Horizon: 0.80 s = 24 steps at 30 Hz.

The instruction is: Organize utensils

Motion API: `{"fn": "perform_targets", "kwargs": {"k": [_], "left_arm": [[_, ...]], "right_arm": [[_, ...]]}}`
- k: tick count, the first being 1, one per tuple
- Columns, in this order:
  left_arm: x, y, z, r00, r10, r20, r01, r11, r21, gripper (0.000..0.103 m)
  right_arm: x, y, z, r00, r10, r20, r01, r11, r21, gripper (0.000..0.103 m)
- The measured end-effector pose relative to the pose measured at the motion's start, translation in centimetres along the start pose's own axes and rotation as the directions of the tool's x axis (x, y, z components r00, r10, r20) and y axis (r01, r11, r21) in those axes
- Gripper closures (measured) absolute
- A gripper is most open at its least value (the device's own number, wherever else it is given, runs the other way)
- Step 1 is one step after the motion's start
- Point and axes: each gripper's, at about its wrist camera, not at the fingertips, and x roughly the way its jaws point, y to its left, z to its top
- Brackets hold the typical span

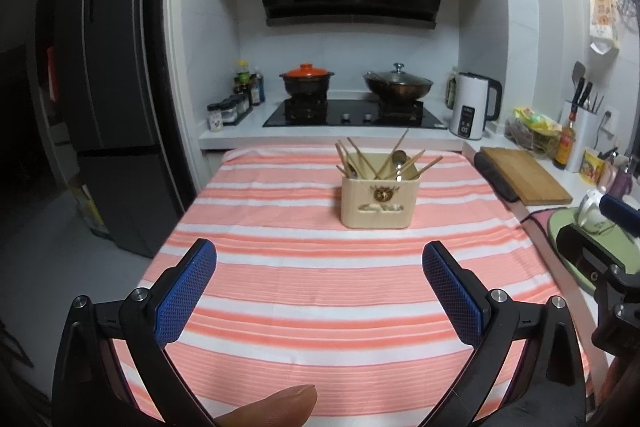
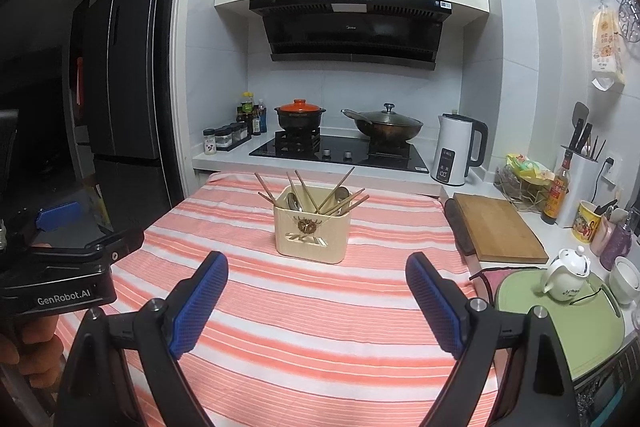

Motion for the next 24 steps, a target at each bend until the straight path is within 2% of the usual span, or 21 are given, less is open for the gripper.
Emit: {"fn": "perform_targets", "kwargs": {"k": [24], "left_arm": [[-0.24, -0.07, 0.06, 1.000, -0.006, -0.003, 0.006, 1.000, -0.007, 0.000]], "right_arm": [[-0.30, 0.06, 0.06, 1.000, 0.010, 0.005, -0.010, 1.000, -0.007, 0.011]]}}
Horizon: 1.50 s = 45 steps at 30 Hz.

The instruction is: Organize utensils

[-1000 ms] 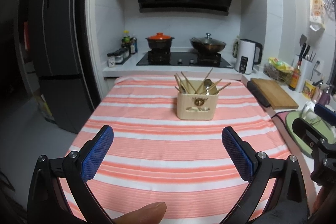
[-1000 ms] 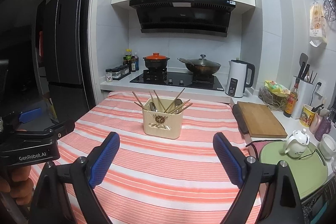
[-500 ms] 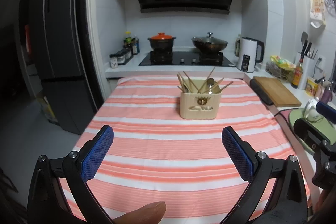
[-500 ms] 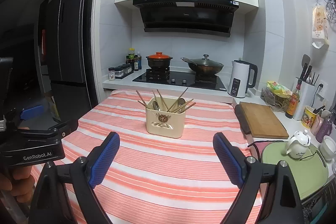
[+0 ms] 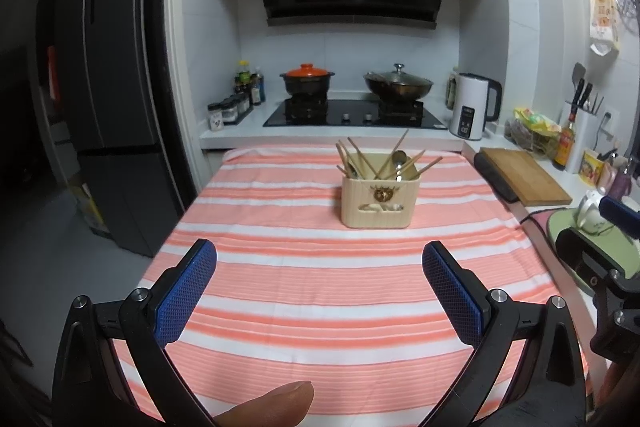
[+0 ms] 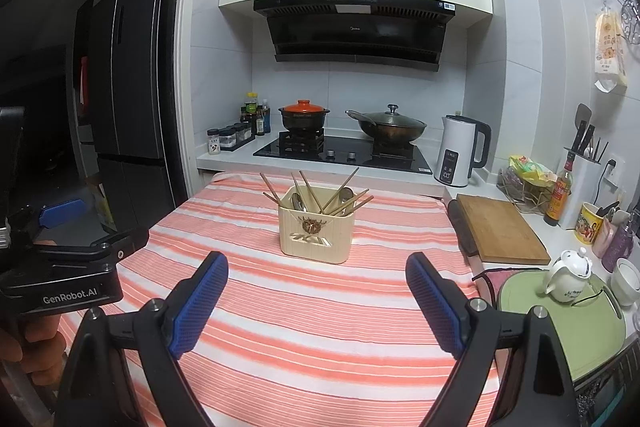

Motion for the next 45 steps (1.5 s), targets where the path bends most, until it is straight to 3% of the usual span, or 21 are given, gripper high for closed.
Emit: {"fn": "perform_targets", "kwargs": {"k": [39, 41, 45], "left_arm": [[-0.11, 0.27, -0.10, 1.000, -0.025, 0.005, 0.025, 1.000, 0.001, 0.000], [-0.31, 0.40, -0.25, 0.998, -0.055, 0.025, 0.056, 0.998, -0.003, 0.000], [-0.33, 0.16, -0.40, 0.998, -0.043, 0.046, 0.042, 0.999, 0.013, 0.000]], "right_arm": [[0.33, 0.44, -0.20, 1.000, 0.005, -0.008, -0.005, 1.000, -0.008, 0.011], [0.39, 0.55, -0.19, 1.000, 0.005, -0.012, -0.005, 1.000, -0.009, 0.011], [0.37, 0.51, -0.21, 1.000, 0.005, -0.015, -0.005, 1.000, -0.008, 0.011]]}}
